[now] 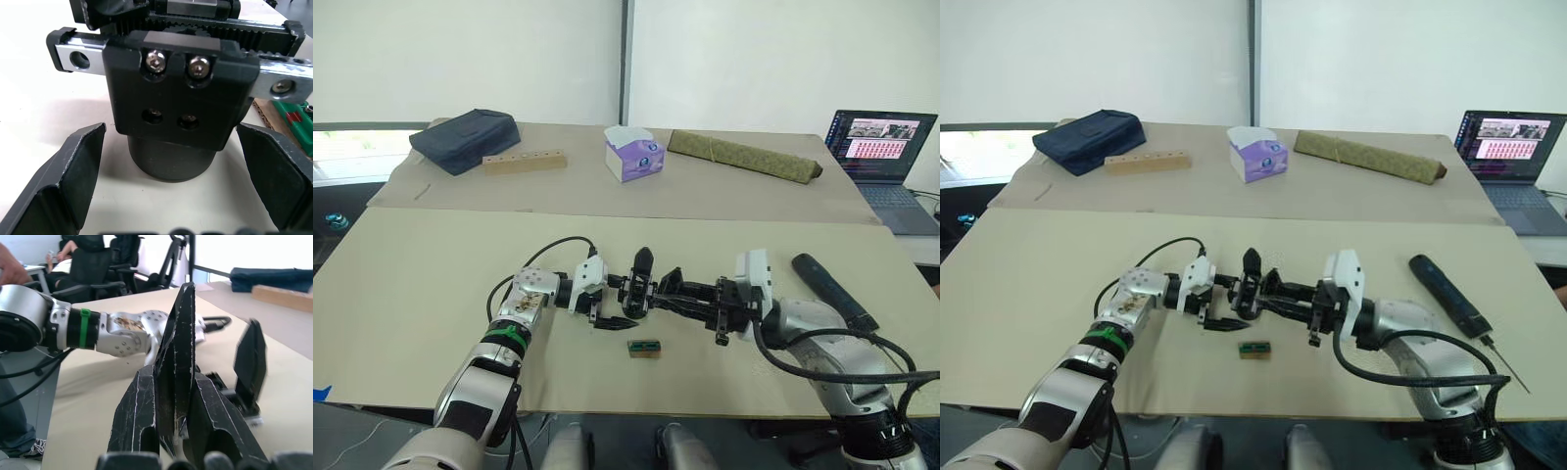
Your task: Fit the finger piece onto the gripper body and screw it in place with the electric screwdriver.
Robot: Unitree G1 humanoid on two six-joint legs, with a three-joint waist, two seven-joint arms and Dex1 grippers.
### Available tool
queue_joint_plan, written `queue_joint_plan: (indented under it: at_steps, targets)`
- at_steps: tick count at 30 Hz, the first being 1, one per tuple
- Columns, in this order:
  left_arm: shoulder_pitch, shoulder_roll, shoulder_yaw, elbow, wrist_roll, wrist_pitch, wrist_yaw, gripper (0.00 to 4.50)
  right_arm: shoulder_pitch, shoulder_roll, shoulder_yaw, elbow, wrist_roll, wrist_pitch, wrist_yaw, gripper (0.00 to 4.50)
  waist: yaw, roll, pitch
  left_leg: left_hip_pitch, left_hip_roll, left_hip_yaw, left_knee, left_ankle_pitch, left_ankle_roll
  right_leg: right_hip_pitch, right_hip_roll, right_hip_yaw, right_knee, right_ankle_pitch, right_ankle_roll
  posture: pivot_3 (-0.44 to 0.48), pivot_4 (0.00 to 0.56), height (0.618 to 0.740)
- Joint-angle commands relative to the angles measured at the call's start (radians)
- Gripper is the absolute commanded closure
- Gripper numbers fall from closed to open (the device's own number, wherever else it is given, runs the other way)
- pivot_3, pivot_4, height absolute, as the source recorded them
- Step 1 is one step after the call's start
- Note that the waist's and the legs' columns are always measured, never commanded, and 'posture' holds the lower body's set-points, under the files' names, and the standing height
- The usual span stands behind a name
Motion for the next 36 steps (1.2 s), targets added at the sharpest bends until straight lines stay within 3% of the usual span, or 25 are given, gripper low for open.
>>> queue_joint_plan:
  at_steps: [1, 3, 11, 36]
  targets:
    - [-0.008, -0.011, -0.019, 0.022, 0.035, -0.022, 0.022, 1.34, -0.05, 0.023, 0.023, -0.004, -0.011, -0.028, 0.011, 4.1, 0.001, 0.0, 0.0, 0.0, 0.0, 0.0, 0.0, 0.0, 0.0, 0.0, 0.0, 0.0, 0.0, 0.0, 0.0, 0.0, 0.15, 0.74]
    - [-0.007, -0.011, -0.022, 0.028, 0.047, -0.031, 0.033, 2.21, -0.071, 0.038, 0.045, 0.017, -0.027, -0.041, 0.021, 4.1, 0.002, 0.0, 0.0, 0.001, 0.0, 0.0, 0.0, 0.0, 0.0, 0.001, 0.0, 0.0, 0.0, 0.0, 0.0, 0.0, 0.15, 0.74]
    - [0.013, -0.01, -0.033, 0.018, 0.061, -0.03, 0.047, 2.23, -0.14, 0.1, 0.133, 0.154, -0.124, -0.133, 0.078, 4.1, 0.005, 0.0, -0.001, 0.002, 0.0, 0.0, 0.0, 0.0, 0.0, 0.002, 0.0, 0.0, 0.0, 0.0, 0.0, 0.0, 0.15, 0.74]
    - [0.053, 0.002, -0.047, -0.034, 0.06, 0.018, 0.04, 2.23, -0.173, 0.136, 0.148, 0.347, -0.253, -0.221, 0.097, 4.1, 0.003, 0.001, -0.001, 0.004, 0.0, 0.001, 0.0, 0.0, 0.0, 0.003, 0.0, 0.0, 0.001, 0.0, 0.0, 0.0, 0.15, 0.74]
